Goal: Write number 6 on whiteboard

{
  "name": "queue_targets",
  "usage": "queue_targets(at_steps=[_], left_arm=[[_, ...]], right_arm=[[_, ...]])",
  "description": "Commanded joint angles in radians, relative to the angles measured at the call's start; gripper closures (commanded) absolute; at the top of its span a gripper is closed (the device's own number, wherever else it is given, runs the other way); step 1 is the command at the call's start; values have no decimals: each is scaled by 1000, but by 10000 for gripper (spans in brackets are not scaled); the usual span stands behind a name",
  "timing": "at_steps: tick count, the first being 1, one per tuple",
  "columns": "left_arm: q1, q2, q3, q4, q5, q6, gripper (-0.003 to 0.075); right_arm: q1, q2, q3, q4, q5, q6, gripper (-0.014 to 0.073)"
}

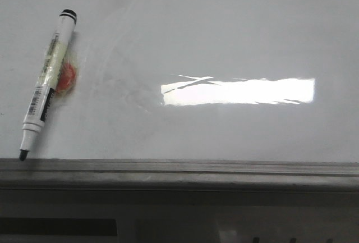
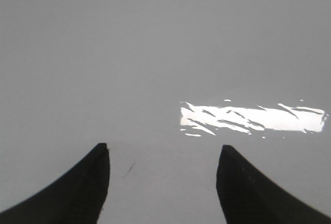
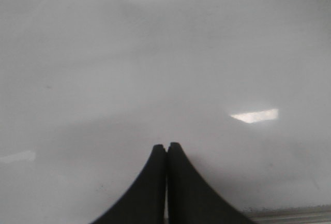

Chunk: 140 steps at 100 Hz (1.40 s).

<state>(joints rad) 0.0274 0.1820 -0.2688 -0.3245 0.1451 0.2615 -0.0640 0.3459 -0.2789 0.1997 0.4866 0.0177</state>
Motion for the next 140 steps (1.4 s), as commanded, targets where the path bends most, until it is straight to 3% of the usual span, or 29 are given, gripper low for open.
queue_targets(at_steps=[1,23,50,75,125,140], left_arm=[[-48,27,-29,-13,-63,28,300],[-237,119,-29,-11,-83,50,300],[-526,297,-29,-43,-218,50,300],[-710,480,-29,-65,-296,45,300],[-855,722,-47,-111,-412,43,300],[-855,791,-54,-204,-447,43,300]], right_arm=[[-5,15,-39,-8,-60,-11,657],[-5,15,-39,-8,-62,-11,657],[-5,15,-39,-8,-62,-11,657],[-5,15,-39,-8,-56,-11,657],[-5,15,-39,-8,-77,-11,657],[-3,15,-39,-8,-77,-11,657]])
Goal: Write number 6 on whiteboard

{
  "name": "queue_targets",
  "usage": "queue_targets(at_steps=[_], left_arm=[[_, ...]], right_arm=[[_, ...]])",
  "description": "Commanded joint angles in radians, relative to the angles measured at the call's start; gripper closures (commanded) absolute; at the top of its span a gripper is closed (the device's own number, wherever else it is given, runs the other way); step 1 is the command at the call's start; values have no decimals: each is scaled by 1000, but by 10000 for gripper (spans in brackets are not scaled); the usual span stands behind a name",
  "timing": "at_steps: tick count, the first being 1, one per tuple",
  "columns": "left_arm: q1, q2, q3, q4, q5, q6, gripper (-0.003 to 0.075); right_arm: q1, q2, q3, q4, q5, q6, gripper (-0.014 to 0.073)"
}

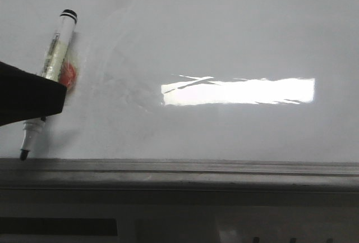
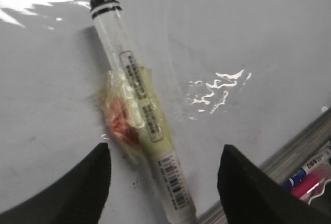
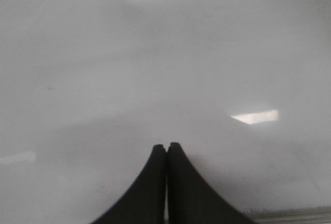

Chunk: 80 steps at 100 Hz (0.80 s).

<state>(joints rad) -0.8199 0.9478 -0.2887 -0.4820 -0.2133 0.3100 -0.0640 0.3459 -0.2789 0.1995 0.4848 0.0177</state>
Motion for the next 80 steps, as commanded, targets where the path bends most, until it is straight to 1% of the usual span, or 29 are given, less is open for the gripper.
queue_targets(at_steps=[1,9,12,16,21,23,26,31,36,45,55,62,69,80], left_arm=[[-8,31,-34,-47,-89,-5,300],[-8,59,-34,-49,-82,-5,309],[-8,68,-34,-57,-80,-5,327],[-8,81,-34,-70,-80,-5,371],[-8,94,-34,-81,-78,-5,446],[-8,102,-34,-84,-76,-5,498],[-8,107,-34,-84,-75,-5,540],[-8,114,-34,-84,-67,-5,655],[-8,118,-34,-84,-56,-5,742],[-8,118,-34,-84,-44,-5,741],[-8,117,-34,-82,-38,-5,741],[-8,107,-38,-78,-34,-5,741],[-8,92,-56,-38,-8,-5,741],[-8,62,-105,68,52,-5,741]], right_arm=[[-3,15,-39,-8,-75,-11,657],[-3,15,-39,-8,-77,-11,657],[-3,15,-39,-8,-77,-11,657],[-3,15,-39,-8,-77,-11,657],[2,15,-39,-8,-77,-11,657],[4,15,-39,-8,-77,-11,657],[9,15,-39,-8,-77,-11,657],[23,15,-39,-8,-75,-11,657],[54,15,-39,-8,-75,-11,657],[141,15,-39,-37,-77,-11,657],[286,21,-39,-96,-75,-11,655],[365,41,-47,-113,-77,-11,655],[431,70,-72,-124,-87,-11,655],[515,136,-135,-135,-96,-11,647]])
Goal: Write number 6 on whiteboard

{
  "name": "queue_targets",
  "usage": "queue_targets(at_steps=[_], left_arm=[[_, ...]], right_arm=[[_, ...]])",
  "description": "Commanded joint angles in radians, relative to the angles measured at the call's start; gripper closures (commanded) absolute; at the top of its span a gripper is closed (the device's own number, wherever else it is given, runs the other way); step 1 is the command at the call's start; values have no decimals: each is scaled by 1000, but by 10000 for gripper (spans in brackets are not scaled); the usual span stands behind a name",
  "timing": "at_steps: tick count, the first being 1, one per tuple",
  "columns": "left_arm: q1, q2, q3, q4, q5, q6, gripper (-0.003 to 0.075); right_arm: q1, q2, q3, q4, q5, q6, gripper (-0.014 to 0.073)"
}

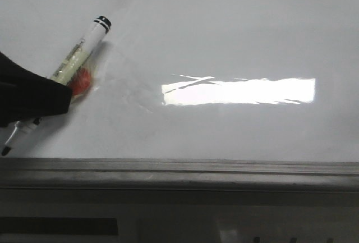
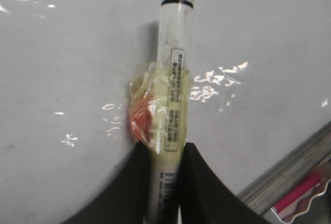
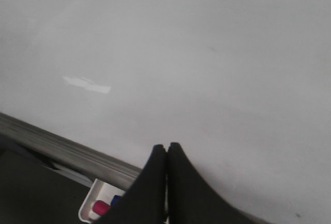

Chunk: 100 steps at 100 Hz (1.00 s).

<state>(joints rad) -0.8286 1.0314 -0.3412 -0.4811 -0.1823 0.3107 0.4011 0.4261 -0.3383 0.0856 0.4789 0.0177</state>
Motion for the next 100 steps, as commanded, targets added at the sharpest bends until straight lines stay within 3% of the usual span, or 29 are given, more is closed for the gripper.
queue_targets(at_steps=[1,8,20,34,59,83,100], left_arm=[[1,-25,-56,75,21,-6,741],[1,-37,-85,145,28,-6,741],[1,-37,-116,305,26,-6,741],[-36,-41,-118,381,-11,-6,741],[-193,-41,-118,460,-153,-6,741],[-217,-41,-116,460,-159,-6,741],[-217,-41,-116,460,-159,-6,741]], right_arm=[[60,67,-81,-23,-90,-11,643],[113,125,-132,-23,-92,-48,587],[215,234,-232,-23,-108,-95,411],[307,335,-322,-21,-141,-95,253],[428,468,-394,118,-232,-95,246],[544,529,-396,158,-346,-95,246],[560,540,-396,160,-399,-95,270]])
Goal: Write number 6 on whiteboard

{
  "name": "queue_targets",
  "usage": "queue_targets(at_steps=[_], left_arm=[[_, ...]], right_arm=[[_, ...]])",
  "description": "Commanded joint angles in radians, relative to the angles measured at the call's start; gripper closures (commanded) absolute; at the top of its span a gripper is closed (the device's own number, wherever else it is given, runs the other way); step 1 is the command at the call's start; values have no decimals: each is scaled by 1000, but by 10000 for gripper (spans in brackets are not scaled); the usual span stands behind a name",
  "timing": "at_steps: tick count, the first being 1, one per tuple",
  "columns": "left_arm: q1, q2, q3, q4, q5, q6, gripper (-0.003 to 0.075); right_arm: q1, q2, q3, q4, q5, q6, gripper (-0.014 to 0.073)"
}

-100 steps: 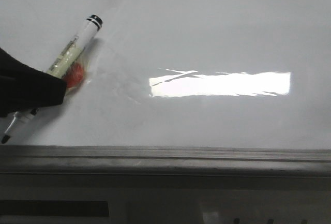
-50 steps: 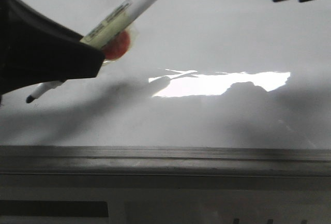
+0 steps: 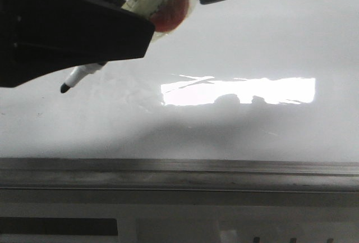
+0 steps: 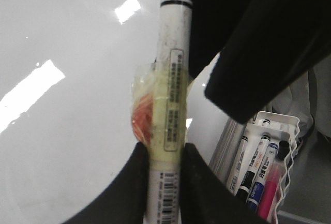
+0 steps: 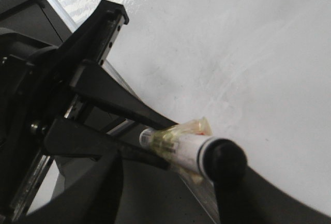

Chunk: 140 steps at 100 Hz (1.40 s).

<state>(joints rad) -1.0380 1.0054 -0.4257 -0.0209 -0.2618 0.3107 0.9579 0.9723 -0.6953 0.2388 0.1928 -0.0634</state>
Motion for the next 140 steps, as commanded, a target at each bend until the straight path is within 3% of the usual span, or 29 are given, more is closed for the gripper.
queue_targets(at_steps=[1,41,58,63,75,83,98,123,140], left_arm=[[-7,-15,-31,0,-79,-6,741],[-7,-15,-31,0,-75,-6,741],[-7,-15,-31,0,-69,-6,708],[-7,-15,-31,0,-71,-6,643],[-3,-23,-31,-2,-73,-6,389],[-3,-47,-31,-12,-73,-6,300],[48,-155,-31,-85,-28,13,294],[365,-348,-31,-166,2,28,334],[477,-378,-31,-181,64,28,355]], right_arm=[[3,-6,-39,7,-117,-14,273],[-14,28,-39,22,-144,-7,666],[-14,28,-39,24,-144,-7,664],[-14,28,-39,24,-144,-7,664],[-19,28,-39,24,-144,-7,664],[-44,28,-39,24,-144,-7,664],[-120,28,-63,65,-125,-4,665],[-211,81,-168,38,-110,-6,665],[-255,178,-237,34,-155,-6,665]])
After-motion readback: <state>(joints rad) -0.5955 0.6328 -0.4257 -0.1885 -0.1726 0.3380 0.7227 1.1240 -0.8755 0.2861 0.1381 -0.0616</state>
